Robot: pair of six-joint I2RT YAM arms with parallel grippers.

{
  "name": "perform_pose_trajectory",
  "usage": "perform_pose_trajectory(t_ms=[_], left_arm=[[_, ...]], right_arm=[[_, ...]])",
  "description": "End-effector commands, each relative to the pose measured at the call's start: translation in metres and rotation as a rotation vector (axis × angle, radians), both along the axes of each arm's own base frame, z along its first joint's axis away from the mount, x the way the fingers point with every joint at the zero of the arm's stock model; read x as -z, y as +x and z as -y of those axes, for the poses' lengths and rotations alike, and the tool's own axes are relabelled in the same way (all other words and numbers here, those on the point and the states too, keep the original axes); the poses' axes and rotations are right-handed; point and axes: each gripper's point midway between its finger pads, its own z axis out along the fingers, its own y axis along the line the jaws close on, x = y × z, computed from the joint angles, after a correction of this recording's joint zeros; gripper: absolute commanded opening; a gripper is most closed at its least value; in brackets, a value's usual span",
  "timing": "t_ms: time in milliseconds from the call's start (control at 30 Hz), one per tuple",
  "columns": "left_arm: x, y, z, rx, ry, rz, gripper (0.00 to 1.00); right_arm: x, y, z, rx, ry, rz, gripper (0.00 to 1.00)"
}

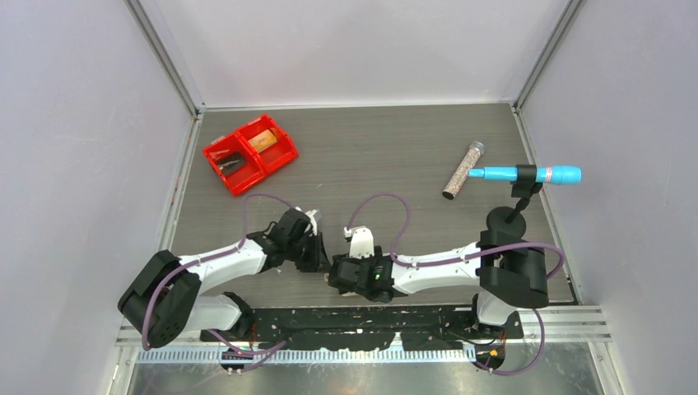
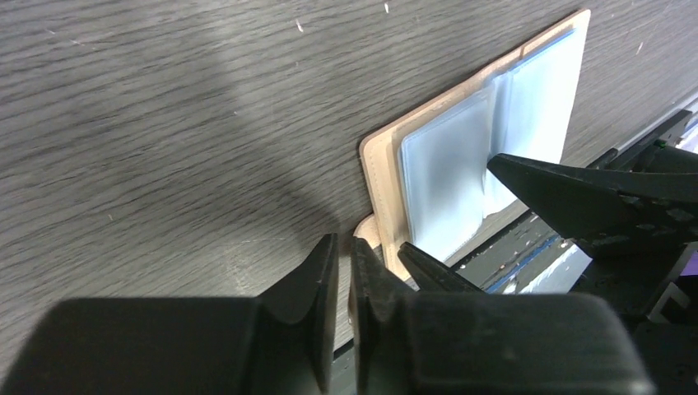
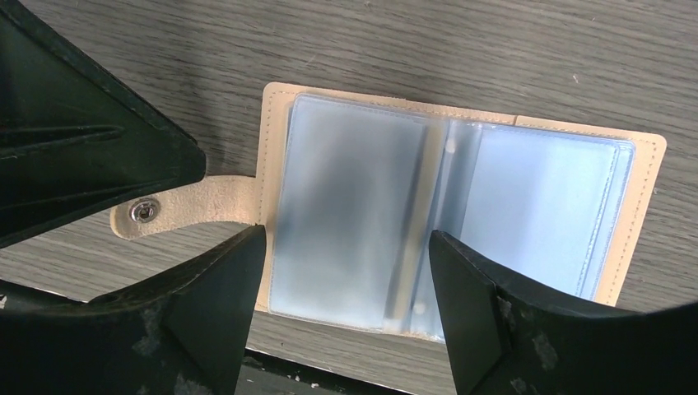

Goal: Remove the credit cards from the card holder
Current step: Remove the credit card from the card holder.

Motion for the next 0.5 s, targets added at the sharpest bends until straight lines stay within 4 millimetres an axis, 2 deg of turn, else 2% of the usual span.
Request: perform_pose_trajectory(t_ms=[0, 133, 467], left_arm=[[-0.011, 0.003, 0.009, 0.027, -0.056, 0.040, 0.09], [-0.011, 0.002, 0.009, 0.028, -0.059, 0.036, 0.00], [-0.011, 0.002, 0.010, 0.031, -0.062, 0.033, 0.00]], right_arm=[[-0.009, 0.005, -0.008, 0.033, 0.018, 0.035, 0.81], [-0.008, 0.006, -0.004, 0.043, -0.010, 0.041, 0.79], [-0.019, 0.008, 0.007, 0.072, -0.045, 0.082, 0.70]])
